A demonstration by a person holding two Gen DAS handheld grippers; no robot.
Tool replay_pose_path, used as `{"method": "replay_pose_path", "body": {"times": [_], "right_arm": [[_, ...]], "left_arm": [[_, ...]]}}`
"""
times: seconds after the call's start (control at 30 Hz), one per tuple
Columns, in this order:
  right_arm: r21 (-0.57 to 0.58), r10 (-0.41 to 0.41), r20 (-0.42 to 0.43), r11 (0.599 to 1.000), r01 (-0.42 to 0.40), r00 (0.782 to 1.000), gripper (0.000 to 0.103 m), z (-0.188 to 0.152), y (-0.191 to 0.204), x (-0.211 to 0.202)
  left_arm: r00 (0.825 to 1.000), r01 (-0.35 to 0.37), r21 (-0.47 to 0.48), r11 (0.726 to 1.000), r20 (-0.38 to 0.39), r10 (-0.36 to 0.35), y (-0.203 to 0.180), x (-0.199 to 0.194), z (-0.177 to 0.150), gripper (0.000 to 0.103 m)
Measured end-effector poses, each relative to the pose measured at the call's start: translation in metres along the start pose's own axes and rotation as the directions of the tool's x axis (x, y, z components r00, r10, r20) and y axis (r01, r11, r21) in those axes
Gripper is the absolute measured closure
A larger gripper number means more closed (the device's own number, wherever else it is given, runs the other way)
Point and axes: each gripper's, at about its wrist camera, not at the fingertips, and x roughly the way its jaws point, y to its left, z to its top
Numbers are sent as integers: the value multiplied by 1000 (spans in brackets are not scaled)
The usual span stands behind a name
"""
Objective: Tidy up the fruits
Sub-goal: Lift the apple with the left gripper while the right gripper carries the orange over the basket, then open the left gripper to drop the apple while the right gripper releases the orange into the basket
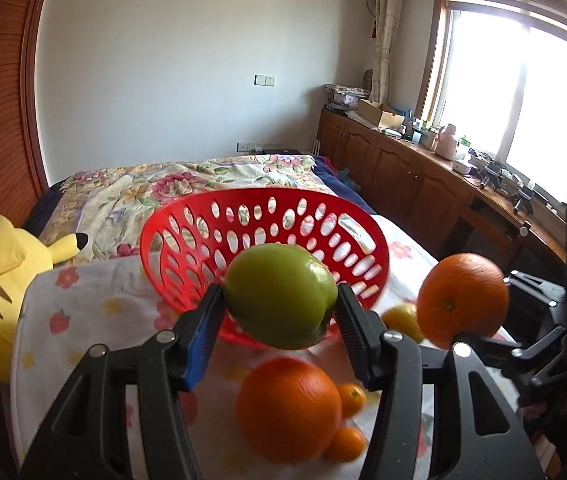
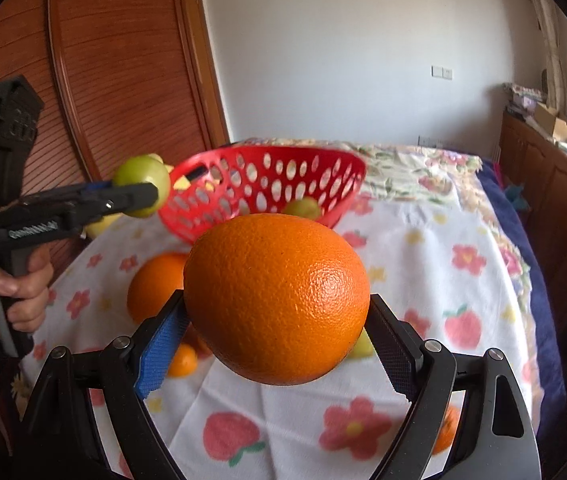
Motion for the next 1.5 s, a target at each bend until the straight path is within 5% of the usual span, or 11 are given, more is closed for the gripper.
{"method": "replay_pose_path", "body": {"times": [0.63,1.5], "right_arm": [[-80,3,22,997,-1,1000,14,74,-5,46],[-94,31,-111,995,-41,993,14,82,-1,130]], "left_arm": [[996,-35,3,999,-87,35,30,54,12,48],[994,-46,-7,999,-95,45,35,57,16,45]]}}
